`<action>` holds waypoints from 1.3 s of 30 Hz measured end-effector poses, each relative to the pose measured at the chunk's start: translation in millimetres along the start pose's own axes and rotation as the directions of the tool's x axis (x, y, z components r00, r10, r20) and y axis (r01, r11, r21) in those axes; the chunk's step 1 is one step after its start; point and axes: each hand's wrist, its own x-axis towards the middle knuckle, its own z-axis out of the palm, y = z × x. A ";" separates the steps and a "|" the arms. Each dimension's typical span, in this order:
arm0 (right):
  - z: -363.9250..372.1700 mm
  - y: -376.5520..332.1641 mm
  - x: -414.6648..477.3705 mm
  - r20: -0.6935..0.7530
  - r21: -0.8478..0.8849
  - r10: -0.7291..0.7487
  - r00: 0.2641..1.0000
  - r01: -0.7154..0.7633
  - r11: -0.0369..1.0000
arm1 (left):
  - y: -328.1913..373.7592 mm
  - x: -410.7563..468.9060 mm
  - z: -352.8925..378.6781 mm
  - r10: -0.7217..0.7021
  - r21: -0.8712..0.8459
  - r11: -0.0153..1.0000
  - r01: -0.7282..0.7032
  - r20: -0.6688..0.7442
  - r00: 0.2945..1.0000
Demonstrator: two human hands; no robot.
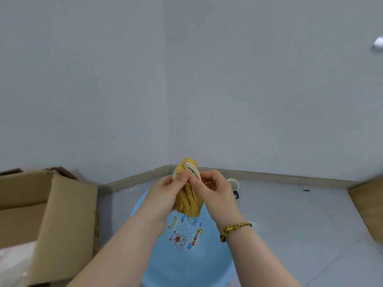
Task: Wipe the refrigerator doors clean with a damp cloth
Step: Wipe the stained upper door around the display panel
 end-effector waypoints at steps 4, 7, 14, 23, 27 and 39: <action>0.3 -106.4 -28.4 0.091 -0.020 0.028 0.995 -0.027 0.999 | 94.4 -55.8 11.2 0.003 0.005 1.000 -0.003 -0.039 0.999; 0.8 -184.8 -48.5 0.157 -0.062 0.015 0.988 -0.005 0.998 | 164.6 -100.0 23.9 0.030 -0.031 0.999 -0.030 -0.012 0.999; -10.2 -337.4 -103.6 0.005 0.100 -0.192 0.981 0.190 0.977 | 287.0 -177.4 44.6 0.269 -0.037 0.963 -0.266 0.132 0.954; -46.0 -391.0 -174.5 -0.423 0.322 -0.139 0.895 0.292 0.901 | 346.3 -230.7 73.4 0.339 -0.229 0.931 -0.284 0.261 0.904; -72.1 -381.5 -204.9 -0.554 0.316 -0.078 0.829 0.296 0.901 | 344.6 -244.3 97.8 0.268 -0.137 0.963 -0.232 0.402 0.876; -166.3 -356.3 -357.8 -0.249 0.255 -0.155 0.956 0.219 0.942 | 298.0 -322.9 198.3 -0.003 0.085 0.984 -0.156 0.886 0.463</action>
